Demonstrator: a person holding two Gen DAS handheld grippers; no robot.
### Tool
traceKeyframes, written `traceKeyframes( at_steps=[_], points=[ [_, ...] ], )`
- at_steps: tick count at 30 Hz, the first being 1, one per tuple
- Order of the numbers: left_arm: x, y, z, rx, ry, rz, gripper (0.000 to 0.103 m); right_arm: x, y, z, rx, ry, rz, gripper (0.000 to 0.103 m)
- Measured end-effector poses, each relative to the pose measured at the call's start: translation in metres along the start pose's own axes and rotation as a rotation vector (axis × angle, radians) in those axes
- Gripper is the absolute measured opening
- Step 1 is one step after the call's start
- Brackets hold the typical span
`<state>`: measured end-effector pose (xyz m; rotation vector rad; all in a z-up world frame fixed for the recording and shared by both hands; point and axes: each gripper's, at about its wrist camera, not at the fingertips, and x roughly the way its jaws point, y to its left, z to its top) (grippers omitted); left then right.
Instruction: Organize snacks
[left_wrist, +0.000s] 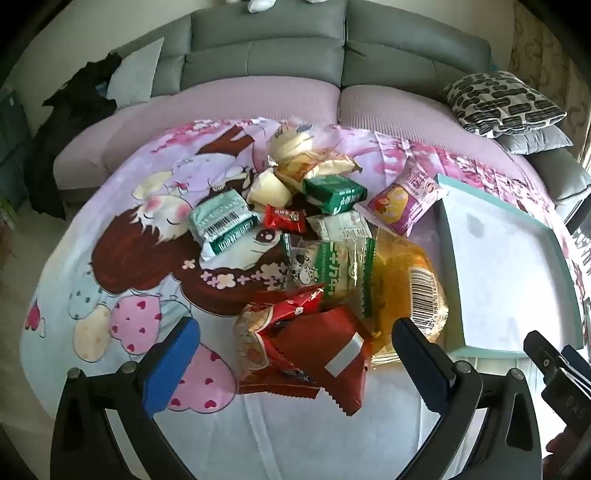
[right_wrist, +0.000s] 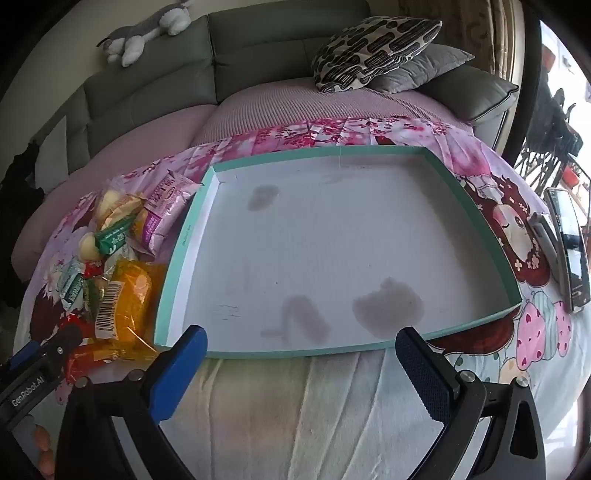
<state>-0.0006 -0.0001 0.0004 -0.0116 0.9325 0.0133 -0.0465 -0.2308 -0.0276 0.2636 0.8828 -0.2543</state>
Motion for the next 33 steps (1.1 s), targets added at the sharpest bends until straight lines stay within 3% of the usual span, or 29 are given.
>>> traceKeyframes(
  at_steps=[16, 33],
  points=[
    [0.013, 0.003, -0.003, -0.018, 0.019, -0.042, 0.103, 0.005, -0.003, 0.003, 0.006, 0.014, -0.004, 0.103],
    [0.016, -0.004, -0.002, 0.029, 0.035, -0.075, 0.103, 0.009, -0.001, 0.002, 0.021, 0.021, -0.005, 0.103]
  ],
)
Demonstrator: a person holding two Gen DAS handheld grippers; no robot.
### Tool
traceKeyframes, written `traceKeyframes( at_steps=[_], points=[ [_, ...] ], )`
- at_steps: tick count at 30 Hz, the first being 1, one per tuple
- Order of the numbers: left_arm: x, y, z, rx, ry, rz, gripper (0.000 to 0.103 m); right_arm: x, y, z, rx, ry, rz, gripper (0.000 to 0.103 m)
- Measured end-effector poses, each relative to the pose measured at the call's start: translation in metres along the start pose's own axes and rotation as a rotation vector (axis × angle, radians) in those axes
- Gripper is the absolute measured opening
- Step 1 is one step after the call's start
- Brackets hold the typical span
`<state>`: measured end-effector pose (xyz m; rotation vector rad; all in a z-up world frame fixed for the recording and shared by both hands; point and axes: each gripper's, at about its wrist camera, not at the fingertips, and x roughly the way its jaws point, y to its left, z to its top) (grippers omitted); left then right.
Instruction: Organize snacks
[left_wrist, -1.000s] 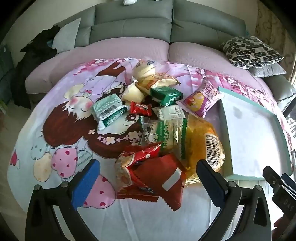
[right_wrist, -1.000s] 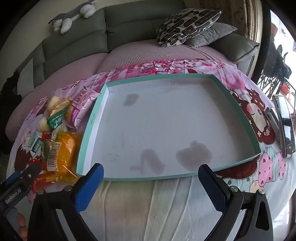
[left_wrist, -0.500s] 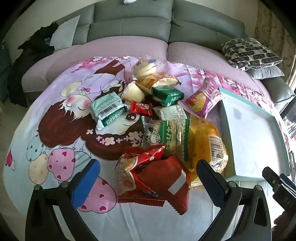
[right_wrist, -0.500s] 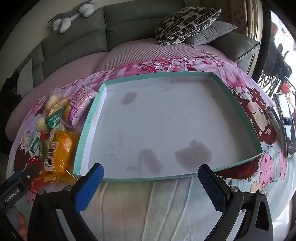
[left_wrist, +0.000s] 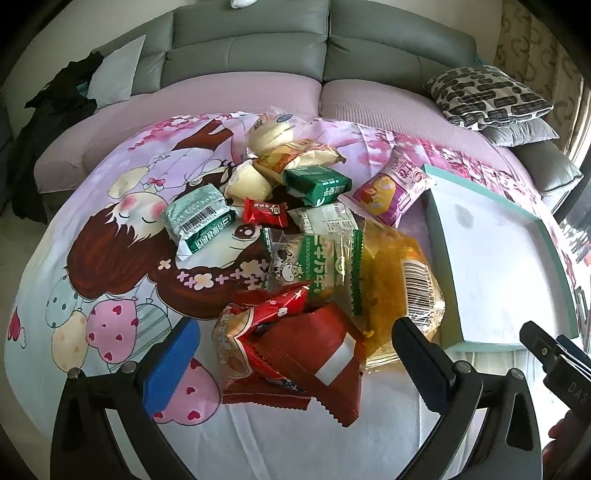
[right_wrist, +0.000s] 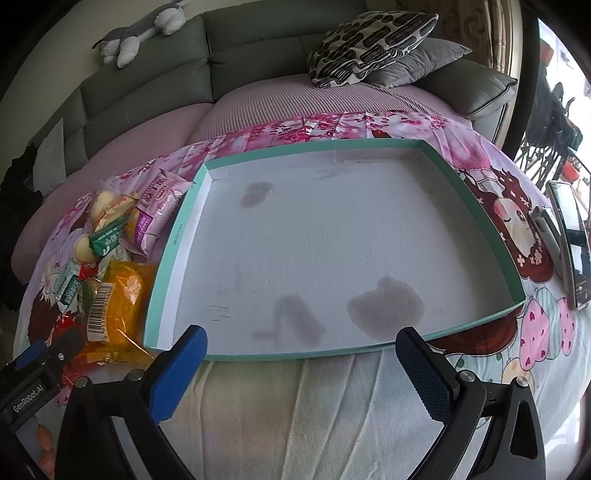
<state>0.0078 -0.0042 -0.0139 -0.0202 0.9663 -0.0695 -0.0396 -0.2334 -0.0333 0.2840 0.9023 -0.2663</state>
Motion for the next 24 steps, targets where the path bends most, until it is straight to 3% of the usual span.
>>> traceKeyframes(
  at_steps=[24],
  points=[
    [0.0030, 0.0009, -0.0006, 0.009, 0.012, -0.009, 0.103, 0.0002, -0.0003, -0.0008, 0.000, 0.000, -0.003, 0.103]
  ],
)
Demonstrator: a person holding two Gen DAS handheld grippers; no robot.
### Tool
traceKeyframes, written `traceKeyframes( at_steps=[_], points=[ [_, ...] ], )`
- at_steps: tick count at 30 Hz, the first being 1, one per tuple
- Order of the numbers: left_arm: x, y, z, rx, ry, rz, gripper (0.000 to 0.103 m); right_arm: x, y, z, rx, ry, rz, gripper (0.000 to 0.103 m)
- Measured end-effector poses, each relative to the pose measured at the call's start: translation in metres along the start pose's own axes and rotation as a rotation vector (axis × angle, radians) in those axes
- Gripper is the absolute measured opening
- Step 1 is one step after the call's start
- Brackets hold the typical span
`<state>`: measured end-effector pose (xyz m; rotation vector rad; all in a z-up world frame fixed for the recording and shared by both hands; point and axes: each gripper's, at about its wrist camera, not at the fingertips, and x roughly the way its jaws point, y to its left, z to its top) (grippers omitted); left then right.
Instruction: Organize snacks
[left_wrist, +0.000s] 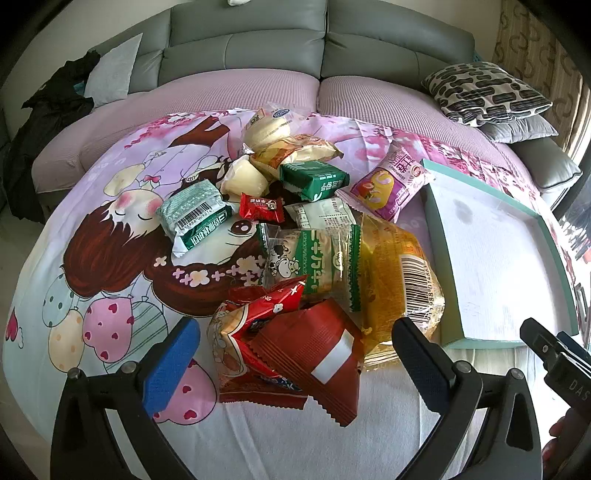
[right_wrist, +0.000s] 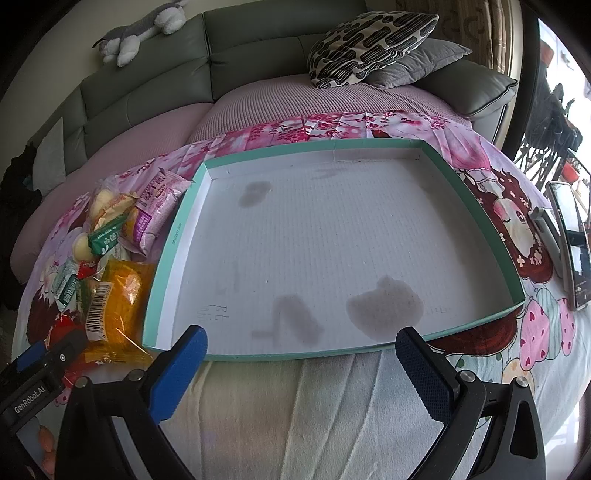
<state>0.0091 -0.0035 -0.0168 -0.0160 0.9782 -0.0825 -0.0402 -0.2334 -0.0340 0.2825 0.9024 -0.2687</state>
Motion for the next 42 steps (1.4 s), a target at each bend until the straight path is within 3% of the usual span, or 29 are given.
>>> traceKeyframes(
  at_steps=[42],
  points=[
    [-0.007, 0.011, 0.001, -0.031, -0.018, -0.002, 0.103, -0.006, 0.004, 0.000, -0.025, -0.009, -0.027, 0.103]
  ],
)
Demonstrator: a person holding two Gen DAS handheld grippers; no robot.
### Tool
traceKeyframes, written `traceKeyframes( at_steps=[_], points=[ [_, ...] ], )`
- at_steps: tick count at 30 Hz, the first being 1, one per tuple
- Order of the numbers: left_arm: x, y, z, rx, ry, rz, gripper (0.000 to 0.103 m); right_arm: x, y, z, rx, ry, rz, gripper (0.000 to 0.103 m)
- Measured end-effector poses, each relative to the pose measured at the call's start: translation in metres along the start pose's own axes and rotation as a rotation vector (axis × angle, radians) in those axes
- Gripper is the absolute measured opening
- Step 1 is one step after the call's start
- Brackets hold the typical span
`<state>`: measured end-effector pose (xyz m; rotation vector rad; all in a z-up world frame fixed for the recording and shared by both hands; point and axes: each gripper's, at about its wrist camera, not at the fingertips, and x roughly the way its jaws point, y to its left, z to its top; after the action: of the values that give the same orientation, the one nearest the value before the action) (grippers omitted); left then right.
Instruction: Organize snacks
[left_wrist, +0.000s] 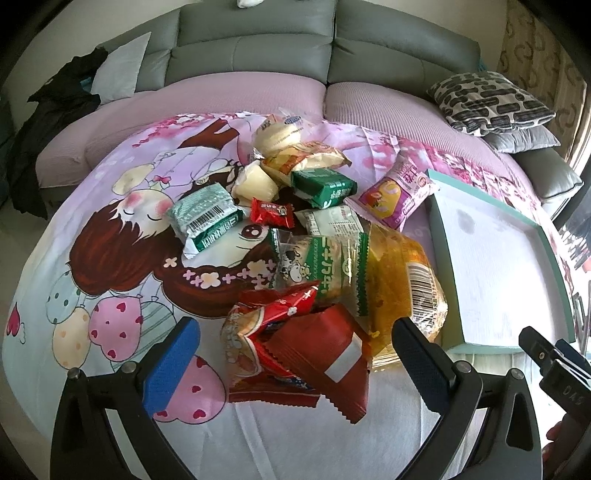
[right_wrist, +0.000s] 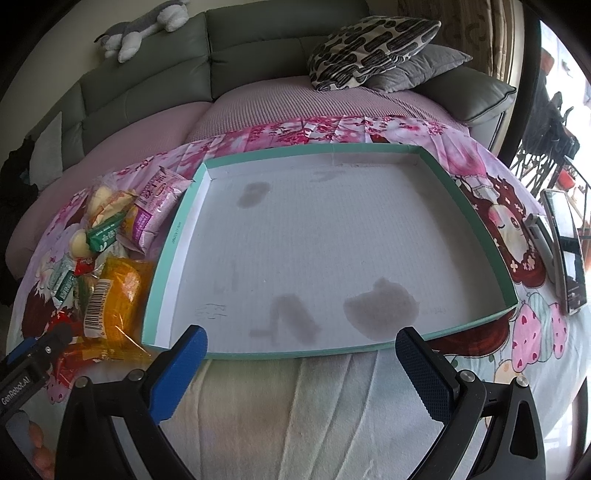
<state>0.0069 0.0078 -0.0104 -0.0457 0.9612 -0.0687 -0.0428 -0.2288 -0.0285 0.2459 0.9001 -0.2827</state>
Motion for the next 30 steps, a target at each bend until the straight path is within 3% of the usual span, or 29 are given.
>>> traceKeyframes(
  at_steps=[7, 13, 23, 30],
  points=[
    [-0.001, 0.010, 0.002, -0.034, -0.016, 0.011, 0.103, -0.012, 0.031, 0.002, -0.078, -0.047, 0.107, 0.103],
    [0.010, 0.021, -0.002, -0.057, 0.006, 0.014, 0.103, -0.017, 0.065, -0.001, -0.177, -0.062, 0.135, 0.103],
    [0.020, 0.038, -0.004, -0.119, 0.037, -0.061, 0.097, -0.014, 0.100, 0.004, -0.225, -0.049, 0.220, 0.103],
    [0.021, 0.061, -0.003, -0.189, 0.023, -0.038, 0.097, -0.007, 0.128, 0.009, -0.252, -0.021, 0.266, 0.098]
  ],
)
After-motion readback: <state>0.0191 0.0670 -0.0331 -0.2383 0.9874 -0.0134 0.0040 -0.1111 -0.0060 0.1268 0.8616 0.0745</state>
